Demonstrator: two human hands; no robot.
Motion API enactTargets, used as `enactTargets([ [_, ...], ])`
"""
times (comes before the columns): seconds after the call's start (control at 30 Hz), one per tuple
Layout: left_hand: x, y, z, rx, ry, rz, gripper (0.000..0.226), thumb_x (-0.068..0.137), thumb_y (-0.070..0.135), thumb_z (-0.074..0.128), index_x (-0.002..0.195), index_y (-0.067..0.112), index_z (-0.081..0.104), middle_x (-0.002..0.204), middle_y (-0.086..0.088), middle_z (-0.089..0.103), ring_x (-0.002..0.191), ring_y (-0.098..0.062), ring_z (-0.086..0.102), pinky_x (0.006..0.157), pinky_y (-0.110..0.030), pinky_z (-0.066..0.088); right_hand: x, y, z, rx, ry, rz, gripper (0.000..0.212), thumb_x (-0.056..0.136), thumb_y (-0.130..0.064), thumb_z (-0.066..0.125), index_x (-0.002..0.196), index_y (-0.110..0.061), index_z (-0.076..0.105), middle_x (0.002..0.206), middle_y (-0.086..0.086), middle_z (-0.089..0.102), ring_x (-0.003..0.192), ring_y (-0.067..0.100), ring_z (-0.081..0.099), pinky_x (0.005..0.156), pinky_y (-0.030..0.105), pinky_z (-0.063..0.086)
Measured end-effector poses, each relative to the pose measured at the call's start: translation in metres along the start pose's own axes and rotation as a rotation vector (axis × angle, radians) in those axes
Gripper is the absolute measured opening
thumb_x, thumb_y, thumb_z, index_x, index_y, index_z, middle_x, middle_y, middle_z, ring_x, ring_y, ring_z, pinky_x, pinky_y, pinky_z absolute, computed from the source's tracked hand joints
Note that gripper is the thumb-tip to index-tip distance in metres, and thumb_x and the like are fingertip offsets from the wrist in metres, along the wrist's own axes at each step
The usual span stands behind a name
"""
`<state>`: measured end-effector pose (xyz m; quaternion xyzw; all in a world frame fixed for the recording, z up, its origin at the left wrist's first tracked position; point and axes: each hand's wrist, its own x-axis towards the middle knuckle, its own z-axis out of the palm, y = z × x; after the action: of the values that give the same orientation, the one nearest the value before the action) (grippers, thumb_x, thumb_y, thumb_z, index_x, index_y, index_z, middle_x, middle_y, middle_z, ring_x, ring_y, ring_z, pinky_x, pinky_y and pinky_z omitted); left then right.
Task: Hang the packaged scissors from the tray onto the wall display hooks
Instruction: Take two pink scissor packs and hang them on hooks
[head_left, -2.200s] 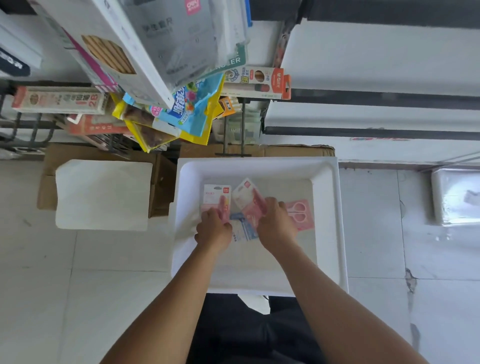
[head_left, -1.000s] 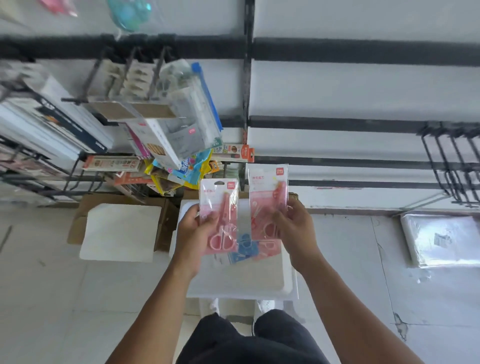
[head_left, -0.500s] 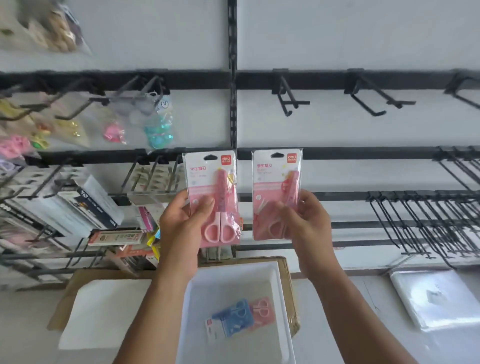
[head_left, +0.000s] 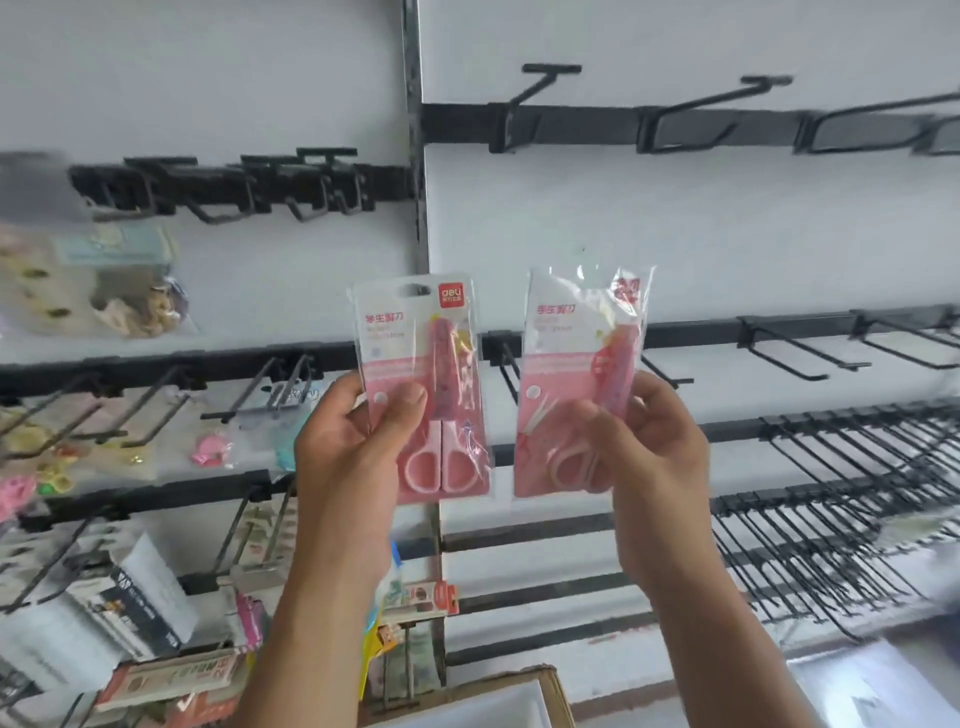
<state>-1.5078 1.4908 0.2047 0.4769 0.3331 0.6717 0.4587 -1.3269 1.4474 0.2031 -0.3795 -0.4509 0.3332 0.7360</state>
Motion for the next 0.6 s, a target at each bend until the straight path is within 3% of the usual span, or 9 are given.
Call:
enactTargets([
  [0.07, 0.006, 0.008, 0.013, -0.001, -0.018, 0.039, 0.02, 0.088, 0.01, 0.069, 0.105, 0.02, 0.072, 0.098, -0.003, 0.08, 0.089, -0.023, 0.076, 0.081, -0.042, 0.059, 0.013, -0.011, 0.0, 0.021, 0.019, -0.03, 0.013, 0.091, 0.007, 0.063, 0.103, 0.002, 0.062, 0.061, 0.001, 0.069, 0.045, 0.01, 0.062, 0.044, 0.017, 0.047],
  [0.17, 0.016, 0.015, 0.033, -0.022, -0.027, 0.064, 0.019, 0.088, 0.008, 0.068, 0.103, 0.02, 0.072, 0.096, 0.001, 0.08, 0.085, -0.014, 0.076, 0.071, -0.026, 0.058, 0.034, -0.021, -0.004, 0.027, 0.04, -0.027, 0.015, 0.092, 0.0, 0.065, 0.107, -0.001, 0.066, 0.076, 0.005, 0.075, 0.061, 0.017, 0.07, 0.055, 0.032, 0.059],
  [0.23, 0.024, 0.019, 0.046, -0.022, -0.018, 0.073, 0.017, 0.088, 0.01, 0.069, 0.1, 0.021, 0.073, 0.094, 0.0, 0.08, 0.084, -0.016, 0.076, 0.069, -0.028, 0.058, 0.049, -0.027, -0.009, 0.013, 0.039, -0.02, 0.012, 0.094, -0.005, 0.064, 0.105, -0.002, 0.068, 0.079, 0.006, 0.075, 0.064, 0.02, 0.071, 0.058, 0.037, 0.061],
  [0.37, 0.041, 0.025, 0.074, -0.019, 0.011, 0.095, 0.015, 0.088, 0.012, 0.071, 0.101, 0.021, 0.072, 0.092, 0.0, 0.08, 0.081, -0.021, 0.077, 0.068, -0.038, 0.06, 0.079, -0.039, -0.022, 0.014, 0.052, -0.039, 0.012, 0.096, -0.01, 0.064, 0.105, -0.005, 0.069, 0.08, 0.009, 0.076, 0.06, 0.019, 0.071, 0.051, 0.03, 0.056],
  [0.6, 0.061, 0.03, 0.115, -0.02, 0.024, 0.19, 0.014, 0.088, 0.009, 0.07, 0.1, 0.017, 0.072, 0.096, -0.003, 0.08, 0.086, -0.022, 0.076, 0.07, -0.035, 0.059, 0.12, -0.051, -0.042, 0.013, 0.039, -0.075, 0.013, 0.095, -0.016, 0.066, 0.102, -0.006, 0.071, 0.077, 0.012, 0.075, 0.052, 0.017, 0.066, 0.051, 0.033, 0.058],
])
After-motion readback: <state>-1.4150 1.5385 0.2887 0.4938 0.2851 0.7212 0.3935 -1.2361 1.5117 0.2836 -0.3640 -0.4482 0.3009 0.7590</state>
